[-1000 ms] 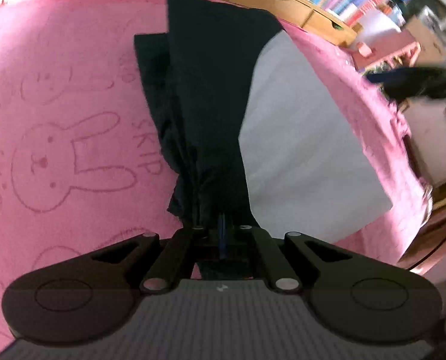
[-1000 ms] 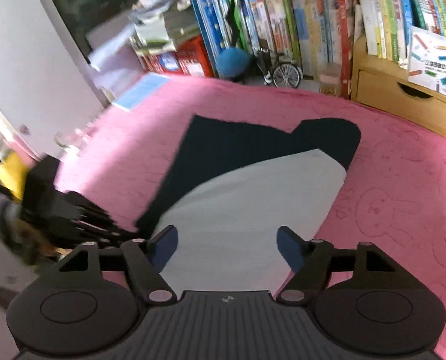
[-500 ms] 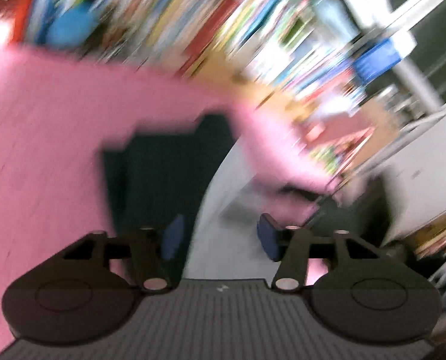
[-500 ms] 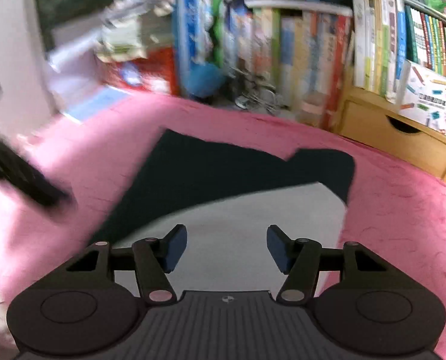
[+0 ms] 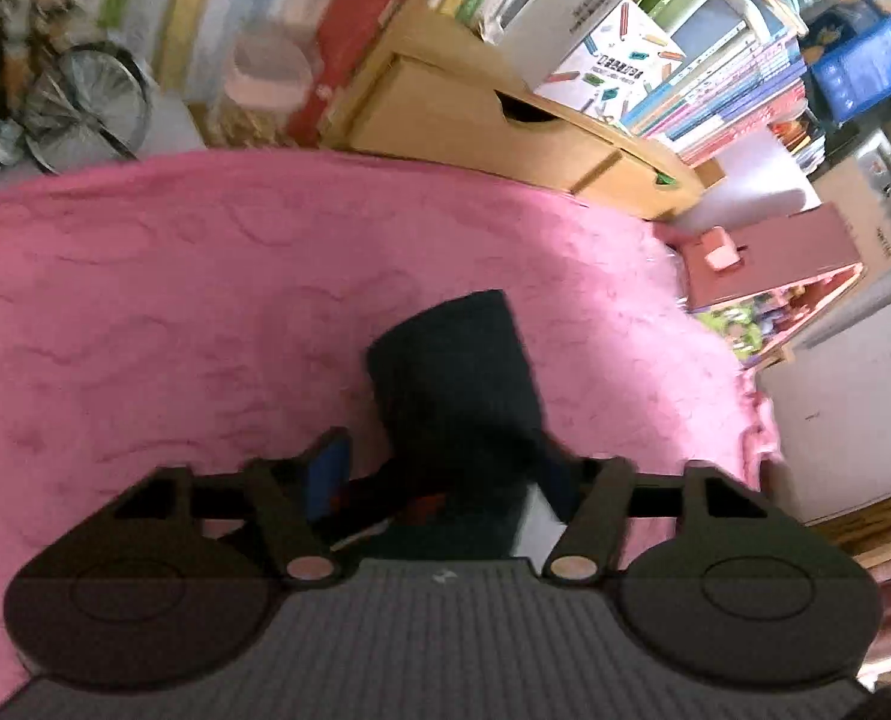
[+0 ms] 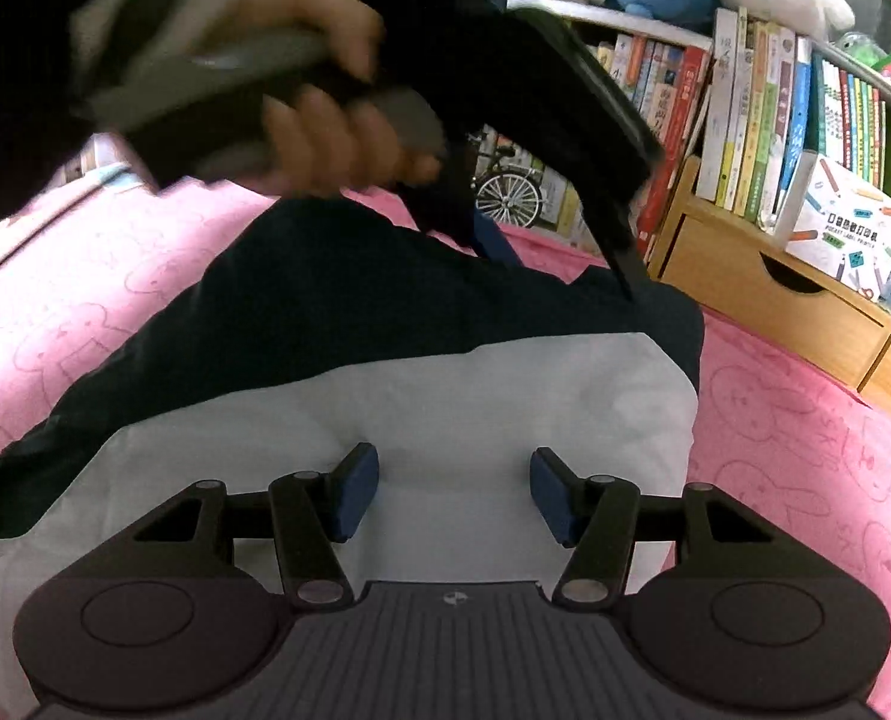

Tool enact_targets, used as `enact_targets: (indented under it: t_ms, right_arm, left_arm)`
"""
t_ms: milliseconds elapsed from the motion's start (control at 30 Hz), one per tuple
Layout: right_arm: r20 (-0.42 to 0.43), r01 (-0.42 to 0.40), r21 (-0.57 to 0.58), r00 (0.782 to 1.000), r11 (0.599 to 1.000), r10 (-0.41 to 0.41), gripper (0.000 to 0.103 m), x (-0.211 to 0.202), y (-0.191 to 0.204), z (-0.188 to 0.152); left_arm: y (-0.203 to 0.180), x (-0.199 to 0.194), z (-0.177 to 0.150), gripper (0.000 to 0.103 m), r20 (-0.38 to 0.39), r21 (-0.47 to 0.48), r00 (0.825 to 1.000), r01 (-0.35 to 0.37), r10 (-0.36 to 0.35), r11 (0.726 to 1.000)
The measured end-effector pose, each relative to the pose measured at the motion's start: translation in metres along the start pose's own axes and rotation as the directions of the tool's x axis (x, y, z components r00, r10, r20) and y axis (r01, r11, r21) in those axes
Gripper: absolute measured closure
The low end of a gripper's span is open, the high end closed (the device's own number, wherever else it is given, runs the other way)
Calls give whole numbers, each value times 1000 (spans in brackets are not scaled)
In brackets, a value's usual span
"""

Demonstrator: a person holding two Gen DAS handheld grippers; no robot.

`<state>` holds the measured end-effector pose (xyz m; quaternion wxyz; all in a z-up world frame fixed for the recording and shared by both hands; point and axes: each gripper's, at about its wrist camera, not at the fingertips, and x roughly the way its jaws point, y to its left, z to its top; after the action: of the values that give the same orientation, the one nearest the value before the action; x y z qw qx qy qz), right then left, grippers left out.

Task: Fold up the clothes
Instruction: 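Lift the left gripper off the jacket and move the right gripper over the bundle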

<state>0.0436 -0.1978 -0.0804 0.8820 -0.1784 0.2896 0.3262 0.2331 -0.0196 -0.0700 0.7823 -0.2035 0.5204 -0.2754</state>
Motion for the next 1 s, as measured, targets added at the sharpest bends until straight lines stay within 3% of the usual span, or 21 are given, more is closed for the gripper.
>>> enact_targets:
  t_ms: [33, 167, 200, 233, 267, 400, 533, 733, 833, 900, 1000]
  right_arm:
    - [9, 3, 2, 1000, 1000, -3, 46, 0, -1, -2]
    - [43, 24, 9, 999, 1000, -25, 45, 0, -2, -11]
    - [52, 30, 10, 998, 999, -31, 45, 0, -2, -14]
    - [59, 34, 12, 998, 999, -34, 45, 0, -2, -15]
    - [66, 37, 13, 997, 999, -38, 45, 1, -3, -17]
    - [80, 35, 26, 996, 999, -37, 45, 4, -7, -19]
    - [85, 45, 29, 995, 999, -47, 45, 10, -6, -15]
    - [88, 52, 28, 995, 998, -54, 45, 6, 3, -14]
    - [87, 46, 32, 995, 998, -49, 45, 3, 2, -14]
    - [86, 44, 34, 995, 998, -47, 45, 3, 2, -14]
    - [86, 42, 37, 995, 998, -45, 45, 3, 0, -15]
  left_arm:
    - [0, -1, 0, 86, 3, -20, 999, 44, -44, 999]
    - [0, -9, -1, 87, -11, -10, 988, 154, -154, 988]
    - [5, -4, 0, 81, -30, -44, 990, 138, -139, 990]
    - [11, 5, 3, 70, -63, -89, 992, 100, -105, 991]
    - [16, 14, 5, 68, -87, -129, 992, 74, -86, 989]
    - [21, 29, 9, 90, -52, -200, 992, 101, -114, 975]
    - [10, 30, 20, 94, -22, -140, 997, 74, -78, 987]
    - [22, 19, 50, 101, 110, -202, 994, 46, -24, 978]
    - [12, -6, 64, 103, 215, -136, 976, -14, 44, 991]
    - [-11, -30, 62, 102, 266, 1, 962, -64, 61, 998]
    - [-51, -59, 19, 100, 292, 225, 947, -204, 134, 953]
